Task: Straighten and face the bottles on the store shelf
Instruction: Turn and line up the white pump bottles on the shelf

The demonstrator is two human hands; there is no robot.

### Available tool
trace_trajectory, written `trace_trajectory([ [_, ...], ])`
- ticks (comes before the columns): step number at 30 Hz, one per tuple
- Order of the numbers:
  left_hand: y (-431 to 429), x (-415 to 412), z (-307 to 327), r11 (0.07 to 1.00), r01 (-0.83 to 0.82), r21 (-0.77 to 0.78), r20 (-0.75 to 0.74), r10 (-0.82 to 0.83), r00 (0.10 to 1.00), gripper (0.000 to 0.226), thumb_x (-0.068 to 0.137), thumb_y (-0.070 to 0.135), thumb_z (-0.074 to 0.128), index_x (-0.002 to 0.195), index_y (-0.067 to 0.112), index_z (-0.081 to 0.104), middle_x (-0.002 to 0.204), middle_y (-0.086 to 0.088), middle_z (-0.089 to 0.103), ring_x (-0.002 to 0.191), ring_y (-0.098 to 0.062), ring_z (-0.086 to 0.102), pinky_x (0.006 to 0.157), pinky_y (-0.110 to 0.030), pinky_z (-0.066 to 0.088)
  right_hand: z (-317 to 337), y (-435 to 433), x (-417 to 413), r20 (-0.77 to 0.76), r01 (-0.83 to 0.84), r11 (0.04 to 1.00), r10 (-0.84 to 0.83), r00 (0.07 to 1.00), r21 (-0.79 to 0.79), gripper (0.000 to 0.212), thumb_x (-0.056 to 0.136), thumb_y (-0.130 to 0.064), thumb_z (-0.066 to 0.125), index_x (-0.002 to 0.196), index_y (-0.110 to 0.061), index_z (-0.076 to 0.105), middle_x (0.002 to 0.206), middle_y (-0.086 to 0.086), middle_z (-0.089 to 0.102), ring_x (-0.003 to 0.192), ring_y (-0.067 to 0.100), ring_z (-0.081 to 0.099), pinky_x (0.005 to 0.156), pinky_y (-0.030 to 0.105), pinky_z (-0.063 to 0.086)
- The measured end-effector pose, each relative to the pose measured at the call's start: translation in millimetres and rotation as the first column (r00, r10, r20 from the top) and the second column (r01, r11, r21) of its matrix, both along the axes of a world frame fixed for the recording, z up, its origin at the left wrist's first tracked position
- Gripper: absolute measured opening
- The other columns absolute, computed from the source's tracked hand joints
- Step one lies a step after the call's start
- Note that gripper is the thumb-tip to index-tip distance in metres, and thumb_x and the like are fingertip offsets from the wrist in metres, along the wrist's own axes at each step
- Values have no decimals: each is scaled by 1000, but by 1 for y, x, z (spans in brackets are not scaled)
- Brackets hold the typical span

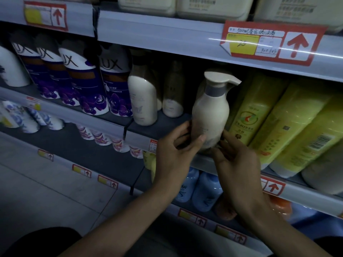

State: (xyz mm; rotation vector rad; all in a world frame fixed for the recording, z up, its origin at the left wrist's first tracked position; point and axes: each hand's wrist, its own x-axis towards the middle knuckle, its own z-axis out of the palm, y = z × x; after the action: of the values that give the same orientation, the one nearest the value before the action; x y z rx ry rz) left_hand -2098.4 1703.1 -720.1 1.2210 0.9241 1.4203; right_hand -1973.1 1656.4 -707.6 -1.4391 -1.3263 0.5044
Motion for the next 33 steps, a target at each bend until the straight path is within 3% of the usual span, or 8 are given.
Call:
trace_trajectory([
  [5, -1, -9, 1, 998, -40, 45, 79, 37, 996, 42, 88, 4, 79, 127, 17, 72, 112, 9, 79, 112, -7, 73, 90, -20, 57, -5, 3, -10, -3, -53, 998, 53, 999, 39, 58, 97, 2, 57, 147, -29, 57, 121, -20, 73, 112, -7, 67, 98, 20, 55],
  [9, 2, -23, 3, 995, -85, 61, 140, 76, 987, 47, 88, -2, 77, 133, 8, 68, 114, 3, 79, 111, -8, 73, 88, -18, 57, 4, 10, -27, -10, -72, 995, 73, 997, 68, 66, 96, 2, 57, 136, -50, 54, 110, -37, 67, 108, -14, 65, 89, 9, 52],
  [11, 6, -31, 2, 991, -114, 70, 129, 104, 986, 47, 88, -4, 77, 133, 5, 68, 116, 0, 79, 112, -9, 73, 89, -19, 58, -1, 20, -33, -12, -71, 996, 72, 997, 54, 68, 94, 3, 56, 132, -53, 56, 102, -33, 71, 104, -2, 71, 89, 25, 60],
  [14, 14, -42, -1, 984, -163, 74, 103, 155, 983, 47, 88, -1, 78, 134, 5, 68, 119, -2, 78, 114, -11, 72, 93, -23, 59, -11, 36, -43, -25, -93, 995, 93, 995, 26, 61, 92, 3, 54, 140, -33, 63, 101, -14, 77, 100, 13, 75, 90, 43, 62],
  [18, 24, -52, 1, 978, -193, 76, 92, 186, 978, 41, 89, 0, 77, 129, 8, 71, 116, 0, 79, 112, -11, 73, 91, -21, 58, -11, 50, -55, 3, -101, 994, 101, 995, 30, 62, 90, 5, 54, 142, -28, 62, 97, -18, 74, 92, 2, 72, 87, 28, 60],
  [22, 37, -57, -1, 978, -204, 46, 64, 201, 977, 36, 89, 3, 78, 119, 22, 74, 109, 7, 80, 108, -8, 74, 89, -23, 59, -15, 63, -61, -7, -95, 995, 95, 995, 24, 50, 92, 1, 57, 130, -29, 68, 97, -10, 78, 93, 4, 74, 84, 34, 63],
  [27, 56, -62, -9, 972, -236, 16, -51, 236, 970, 38, 89, 10, 80, 127, 15, 73, 114, 5, 79, 109, -7, 73, 94, -28, 59, -15, 72, -64, 33, 5, 1000, -6, 999, 12, 39, 91, -11, 71, 124, -29, 71, 87, -23, 73, 86, -10, 69, 81, 24, 61],
  [33, 61, -69, -18, 943, -332, 27, -268, 327, 906, 29, 87, 19, 84, 114, 17, 75, 104, 8, 78, 94, 1, 72, 85, -20, 59, -17, 86, -65, 50, 115, 993, -113, 992, -35, 43, 84, -20, 85, 124, -16, 70, 95, -9, 73, 86, 2, 68, 79, 18, 58],
])
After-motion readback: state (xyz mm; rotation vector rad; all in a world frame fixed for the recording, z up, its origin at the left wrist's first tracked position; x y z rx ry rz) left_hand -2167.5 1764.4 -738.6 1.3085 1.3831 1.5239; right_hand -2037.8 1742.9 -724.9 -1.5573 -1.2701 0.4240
